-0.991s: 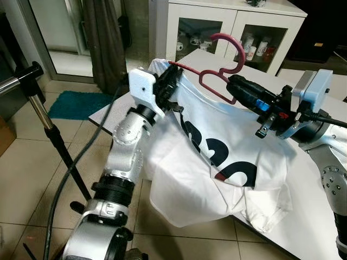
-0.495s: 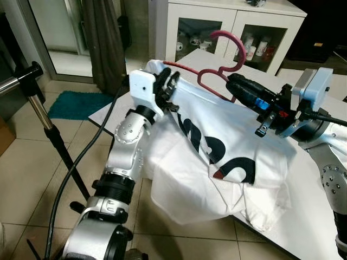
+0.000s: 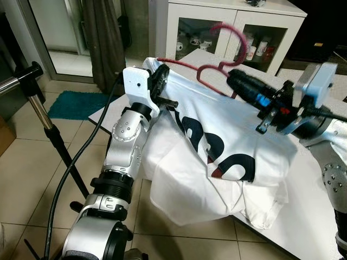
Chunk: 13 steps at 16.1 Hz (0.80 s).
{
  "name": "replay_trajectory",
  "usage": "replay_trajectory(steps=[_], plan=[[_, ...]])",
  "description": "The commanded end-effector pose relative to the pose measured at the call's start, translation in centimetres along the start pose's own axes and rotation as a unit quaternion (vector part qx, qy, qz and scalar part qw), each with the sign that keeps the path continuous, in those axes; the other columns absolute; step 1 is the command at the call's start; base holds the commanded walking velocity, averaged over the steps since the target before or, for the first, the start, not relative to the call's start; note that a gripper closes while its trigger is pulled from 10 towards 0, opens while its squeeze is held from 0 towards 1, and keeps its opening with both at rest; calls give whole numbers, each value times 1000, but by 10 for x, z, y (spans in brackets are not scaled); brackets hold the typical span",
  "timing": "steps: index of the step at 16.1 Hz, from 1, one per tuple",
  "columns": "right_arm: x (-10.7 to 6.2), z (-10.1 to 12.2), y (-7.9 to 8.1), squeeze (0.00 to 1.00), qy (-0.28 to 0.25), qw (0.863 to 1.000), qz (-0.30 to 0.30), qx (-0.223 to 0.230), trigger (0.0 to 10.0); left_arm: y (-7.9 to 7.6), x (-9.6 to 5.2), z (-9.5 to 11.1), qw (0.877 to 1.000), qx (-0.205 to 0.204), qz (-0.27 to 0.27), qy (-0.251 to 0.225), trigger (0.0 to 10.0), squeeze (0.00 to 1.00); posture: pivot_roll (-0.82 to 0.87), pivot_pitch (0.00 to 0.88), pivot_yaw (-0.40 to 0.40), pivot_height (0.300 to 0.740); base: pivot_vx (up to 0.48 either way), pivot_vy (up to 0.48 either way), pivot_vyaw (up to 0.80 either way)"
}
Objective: Hang hanger
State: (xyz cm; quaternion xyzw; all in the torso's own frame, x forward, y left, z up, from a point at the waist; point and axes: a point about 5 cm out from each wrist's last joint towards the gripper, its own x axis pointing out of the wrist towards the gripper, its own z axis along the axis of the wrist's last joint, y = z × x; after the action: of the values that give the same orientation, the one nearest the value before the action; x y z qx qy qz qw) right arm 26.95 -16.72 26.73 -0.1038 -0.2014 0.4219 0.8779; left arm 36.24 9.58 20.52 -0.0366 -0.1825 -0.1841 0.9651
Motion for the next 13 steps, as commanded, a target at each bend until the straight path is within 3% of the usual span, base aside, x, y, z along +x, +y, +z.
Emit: replay_trajectory(steps=[1,4,8,10,12,13], plan=[[-6,11,-9,0,-18,1000,-11,-1,0,11,0,-2,999,8,30,12,0,0,34,0,-29,723,0,0,0],[-12,7,-7,0,-1,1000,7,10,0,17,1,-1,999,13,45,15,0,0,37,0,-29,723,0,0,0],[-25,15,9,0,19,994,93,46,0,24,2,-5,997,16,68,34,0,0,27,0,-27,723,0,0,0],[-28,24,-3,0,-7,997,59,51,0,27,2,-9,995,11,87,44,0,0,22,0,-26,723,0,0,0],[-28,20,-2,0,10,997,60,39,0,26,3,-9,996,15,81,44,0,0,20,0,-24,723,0,0,0],[-23,13,0,0,26,998,50,27,2863,22,4,-10,997,15,68,44,0,0,22,0,-24,723,0,0,0]])
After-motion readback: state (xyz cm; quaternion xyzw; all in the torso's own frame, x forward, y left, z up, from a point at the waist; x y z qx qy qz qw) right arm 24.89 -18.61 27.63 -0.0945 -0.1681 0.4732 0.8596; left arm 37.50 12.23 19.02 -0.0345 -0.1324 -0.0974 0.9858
